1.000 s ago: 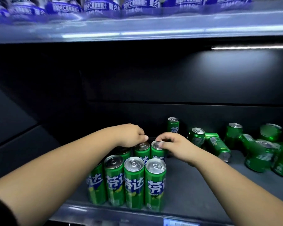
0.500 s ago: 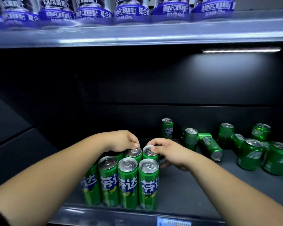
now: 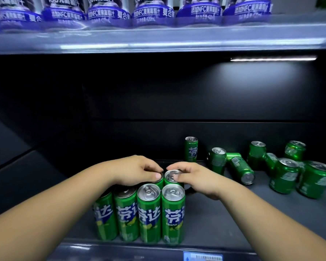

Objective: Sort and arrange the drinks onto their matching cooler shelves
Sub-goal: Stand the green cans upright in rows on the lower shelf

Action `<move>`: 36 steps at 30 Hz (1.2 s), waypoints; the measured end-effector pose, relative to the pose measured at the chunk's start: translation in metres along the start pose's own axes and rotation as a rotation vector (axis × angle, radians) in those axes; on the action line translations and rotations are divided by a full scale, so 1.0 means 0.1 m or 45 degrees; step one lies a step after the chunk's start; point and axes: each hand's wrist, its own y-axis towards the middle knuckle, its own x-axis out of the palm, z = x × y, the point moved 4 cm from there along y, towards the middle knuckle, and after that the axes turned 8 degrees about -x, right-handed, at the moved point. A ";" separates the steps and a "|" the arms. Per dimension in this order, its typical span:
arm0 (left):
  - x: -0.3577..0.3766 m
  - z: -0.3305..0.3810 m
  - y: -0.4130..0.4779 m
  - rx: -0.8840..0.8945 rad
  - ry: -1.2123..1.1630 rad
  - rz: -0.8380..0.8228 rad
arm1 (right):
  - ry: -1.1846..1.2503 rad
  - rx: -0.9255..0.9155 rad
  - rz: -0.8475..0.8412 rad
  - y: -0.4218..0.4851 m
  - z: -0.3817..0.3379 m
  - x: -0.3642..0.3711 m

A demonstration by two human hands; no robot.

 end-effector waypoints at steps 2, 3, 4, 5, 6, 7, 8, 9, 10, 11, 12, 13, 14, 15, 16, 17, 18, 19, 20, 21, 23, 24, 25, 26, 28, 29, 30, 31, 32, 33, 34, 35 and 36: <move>0.02 -0.02 -0.06 0.004 0.040 -0.044 | 0.009 -0.016 -0.005 0.00 0.02 0.01; 0.04 -0.03 -0.08 0.019 0.063 -0.064 | 0.012 -0.014 -0.003 -0.01 0.03 0.01; 0.06 -0.02 -0.10 0.041 0.093 -0.071 | 0.021 -0.005 0.005 -0.02 0.03 0.02; 0.07 -0.01 -0.12 0.051 0.144 -0.060 | 0.026 0.001 0.005 -0.02 0.04 0.02; 0.08 0.01 -0.14 0.054 0.201 -0.038 | 0.028 0.000 0.005 -0.02 0.03 0.02; 0.10 0.02 -0.15 0.049 0.254 -0.019 | 0.026 -0.004 0.000 -0.03 0.04 0.01; 0.12 0.02 -0.16 0.037 0.303 -0.012 | 0.024 -0.005 -0.006 -0.03 0.04 0.01; 0.14 0.02 -0.17 0.022 0.336 -0.019 | 0.014 0.007 -0.011 -0.03 0.04 0.01; 0.16 0.01 -0.18 0.013 0.355 -0.030 | 0.002 0.018 -0.012 -0.05 0.04 0.01; 0.17 0.00 -0.18 0.010 0.362 -0.040 | -0.012 0.019 -0.014 -0.05 0.04 0.02; 0.18 0.00 -0.19 0.012 0.363 -0.045 | -0.012 0.011 -0.017 -0.06 0.05 0.02; 0.19 -0.01 -0.18 0.016 0.361 -0.045 | -0.003 0.001 -0.018 -0.06 0.04 0.03; 0.19 0.00 -0.18 0.019 0.361 -0.042 | 0.007 -0.010 -0.013 -0.06 0.03 0.03; 0.19 0.00 -0.17 0.021 0.365 -0.037 | 0.008 -0.017 -0.011 -0.06 0.03 0.03; 0.20 0.00 -0.17 0.025 0.375 -0.028 | 0.001 -0.021 -0.010 -0.06 0.04 0.03; 0.20 0.00 -0.16 0.026 0.383 -0.021 | -0.009 -0.018 -0.008 -0.06 0.04 0.03; 0.21 0.01 -0.16 0.025 0.389 -0.014 | -0.021 -0.022 -0.013 -0.07 0.03 0.03; 0.21 0.01 -0.16 0.025 0.388 -0.009 | -0.029 -0.032 -0.021 -0.07 0.03 0.03; 0.21 0.01 -0.16 0.024 0.388 -0.004 | -0.036 -0.042 -0.027 -0.08 0.04 0.03; 0.22 0.02 -0.16 0.019 0.383 0.001 | -0.042 -0.046 -0.028 -0.08 0.04 0.04; 0.22 0.01 -0.17 0.009 0.363 0.015 | -0.029 -0.043 -0.018 -0.10 0.04 0.05; 0.22 0.01 -0.17 0.005 0.356 0.018 | -0.013 -0.048 -0.012 -0.10 0.06 0.06; 0.22 0.00 -0.17 0.006 0.355 0.019 | 0.001 -0.056 -0.007 -0.10 0.07 0.06; 0.23 0.00 -0.17 0.009 0.361 0.025 | 0.017 -0.066 -0.004 -0.10 0.08 0.06; 0.24 0.00 -0.18 0.004 0.370 0.047 | 0.054 -0.069 -0.006 -0.13 0.08 0.08; 0.24 0.00 -0.18 -0.003 0.359 0.062 | 0.075 -0.067 0.002 -0.15 0.07 0.09; 0.23 -0.01 -0.18 -0.007 0.329 0.084 | 0.097 -0.061 0.023 -0.17 0.09 0.09; 0.22 -0.03 -0.17 -0.001 0.275 0.110 | 0.121 -0.057 0.052 -0.19 0.10 0.09; 0.21 -0.04 -0.17 0.011 0.205 0.134 | 0.145 -0.056 0.090 -0.21 0.13 0.08; 0.19 -0.05 -0.17 0.025 0.132 0.153 | 0.162 -0.059 0.132 -0.24 0.15 0.06; 0.18 -0.05 -0.16 0.042 0.071 0.167 | 0.163 -0.059 0.176 -0.27 0.16 0.03; 0.16 -0.06 -0.15 0.056 0.029 0.175 | 0.145 -0.060 0.227 -0.30 0.17 0.01; 0.12 -0.05 -0.14 0.076 0.012 0.183 | 0.120 -0.054 0.275 -0.33 0.17 -0.03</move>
